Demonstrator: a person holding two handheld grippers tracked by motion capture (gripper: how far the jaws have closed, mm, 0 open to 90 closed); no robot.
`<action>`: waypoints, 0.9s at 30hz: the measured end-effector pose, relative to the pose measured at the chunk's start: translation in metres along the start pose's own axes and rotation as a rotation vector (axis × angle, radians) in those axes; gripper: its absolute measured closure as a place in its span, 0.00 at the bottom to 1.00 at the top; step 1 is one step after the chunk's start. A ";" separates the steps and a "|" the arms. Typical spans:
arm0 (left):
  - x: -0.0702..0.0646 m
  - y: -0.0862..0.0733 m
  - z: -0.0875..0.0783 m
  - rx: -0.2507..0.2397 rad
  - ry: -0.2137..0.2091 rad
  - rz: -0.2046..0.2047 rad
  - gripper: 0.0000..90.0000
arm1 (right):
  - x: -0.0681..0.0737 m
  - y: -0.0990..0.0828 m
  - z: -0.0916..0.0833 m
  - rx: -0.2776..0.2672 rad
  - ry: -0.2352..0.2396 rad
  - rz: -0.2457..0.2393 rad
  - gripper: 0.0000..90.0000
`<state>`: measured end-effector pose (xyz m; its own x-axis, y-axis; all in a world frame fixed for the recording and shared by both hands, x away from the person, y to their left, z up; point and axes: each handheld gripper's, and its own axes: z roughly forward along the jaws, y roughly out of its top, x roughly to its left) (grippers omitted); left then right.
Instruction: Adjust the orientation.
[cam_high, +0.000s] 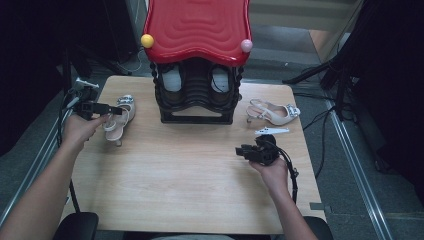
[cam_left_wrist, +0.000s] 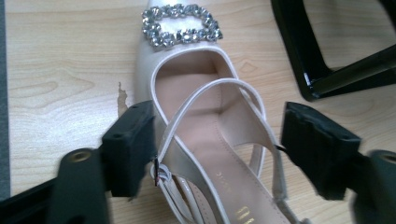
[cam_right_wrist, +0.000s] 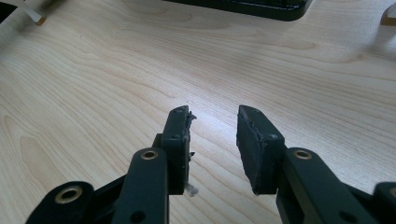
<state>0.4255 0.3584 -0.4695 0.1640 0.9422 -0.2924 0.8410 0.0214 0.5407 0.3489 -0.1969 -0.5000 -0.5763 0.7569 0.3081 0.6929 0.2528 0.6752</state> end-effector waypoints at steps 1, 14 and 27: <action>0.000 -0.001 0.001 0.011 -0.001 0.001 0.21 | 0.000 0.000 0.000 0.000 0.000 -0.001 0.73; -0.002 -0.002 0.024 0.056 0.018 -0.045 0.00 | -0.001 0.000 0.000 0.007 -0.004 0.000 0.72; -0.007 -0.008 0.046 0.099 0.089 -0.043 0.00 | -0.001 -0.001 0.001 0.015 -0.007 0.001 0.71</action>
<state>0.4412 0.3362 -0.5088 0.0841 0.9671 -0.2402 0.8936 0.0335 0.4476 0.3492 -0.1970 -0.5010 -0.5725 0.7613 0.3043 0.7000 0.2606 0.6649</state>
